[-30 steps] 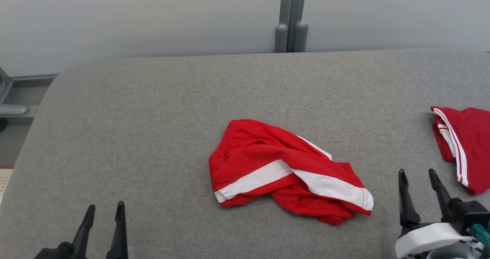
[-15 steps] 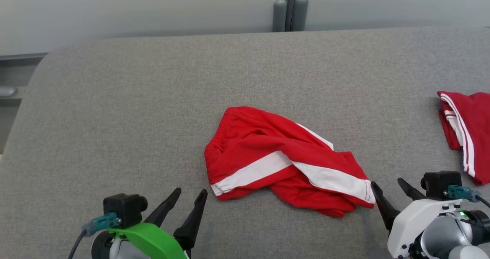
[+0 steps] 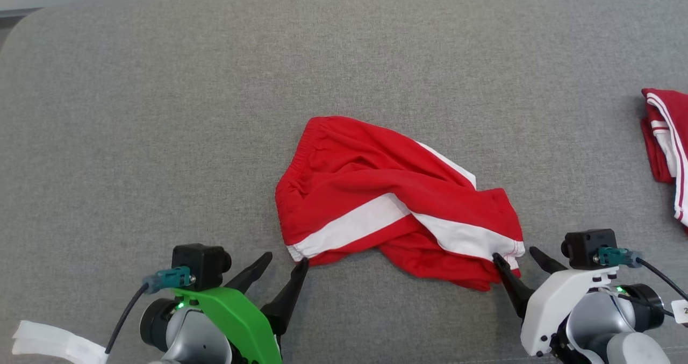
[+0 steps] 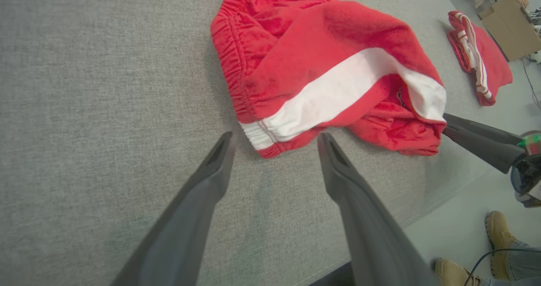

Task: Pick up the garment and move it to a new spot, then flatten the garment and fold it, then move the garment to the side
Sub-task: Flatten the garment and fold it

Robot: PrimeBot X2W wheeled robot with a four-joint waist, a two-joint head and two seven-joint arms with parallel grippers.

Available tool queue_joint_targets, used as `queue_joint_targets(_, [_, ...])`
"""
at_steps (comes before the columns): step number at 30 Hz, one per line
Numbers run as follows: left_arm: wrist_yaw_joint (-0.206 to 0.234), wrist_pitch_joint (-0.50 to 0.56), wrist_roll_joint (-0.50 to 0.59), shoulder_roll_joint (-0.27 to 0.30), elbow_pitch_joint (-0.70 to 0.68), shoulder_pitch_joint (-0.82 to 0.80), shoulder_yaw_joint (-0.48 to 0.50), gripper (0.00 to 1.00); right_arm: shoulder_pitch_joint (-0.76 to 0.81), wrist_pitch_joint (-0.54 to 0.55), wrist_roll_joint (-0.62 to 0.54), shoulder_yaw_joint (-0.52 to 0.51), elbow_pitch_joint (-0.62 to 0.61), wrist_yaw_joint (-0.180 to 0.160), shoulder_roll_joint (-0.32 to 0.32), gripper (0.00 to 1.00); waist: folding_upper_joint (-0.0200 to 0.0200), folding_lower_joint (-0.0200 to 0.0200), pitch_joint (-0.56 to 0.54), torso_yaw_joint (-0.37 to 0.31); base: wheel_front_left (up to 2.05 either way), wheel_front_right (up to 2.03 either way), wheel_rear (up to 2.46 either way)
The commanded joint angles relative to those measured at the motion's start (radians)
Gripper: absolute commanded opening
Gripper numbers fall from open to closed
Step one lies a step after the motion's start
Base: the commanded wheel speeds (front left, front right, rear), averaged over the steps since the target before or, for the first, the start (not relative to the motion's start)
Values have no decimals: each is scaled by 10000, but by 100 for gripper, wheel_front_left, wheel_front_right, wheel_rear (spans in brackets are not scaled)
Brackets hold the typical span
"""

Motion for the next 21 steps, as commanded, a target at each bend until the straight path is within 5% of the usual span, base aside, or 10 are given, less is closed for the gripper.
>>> queue_joint_targets(1, [-67,24,-54,-13,105,-186,-31,100,-174,-97,109,63,96,0,3,100,0,0,259,-82,0,0,0])
queue_joint_targets(11, [-187,-161,-256,-392,1116,-674,-229,100,-469,-328,89,203,331,0,-26,100,0,0,358,-135,0,0,0])
queue_joint_targets(16, [-275,-308,-579,-720,1880,-1087,-339,100,-521,-348,144,323,385,0,-59,89,0,0,406,-240,0,0,0])
queue_joint_targets(18, [-304,-428,-468,-702,2154,-1290,-328,96,-582,-342,179,402,410,0,-74,77,0,0,428,-319,0,0,0])
queue_joint_targets(19, [-314,-488,-458,-709,2273,-1344,-335,81,-615,-346,192,427,422,0,-81,64,0,0,437,-354,0,0,0])
queue_joint_targets(21, [-381,-569,-501,-720,2421,-1429,-381,3,-647,-380,217,472,431,0,-99,38,0,0,438,-405,0,0,0])
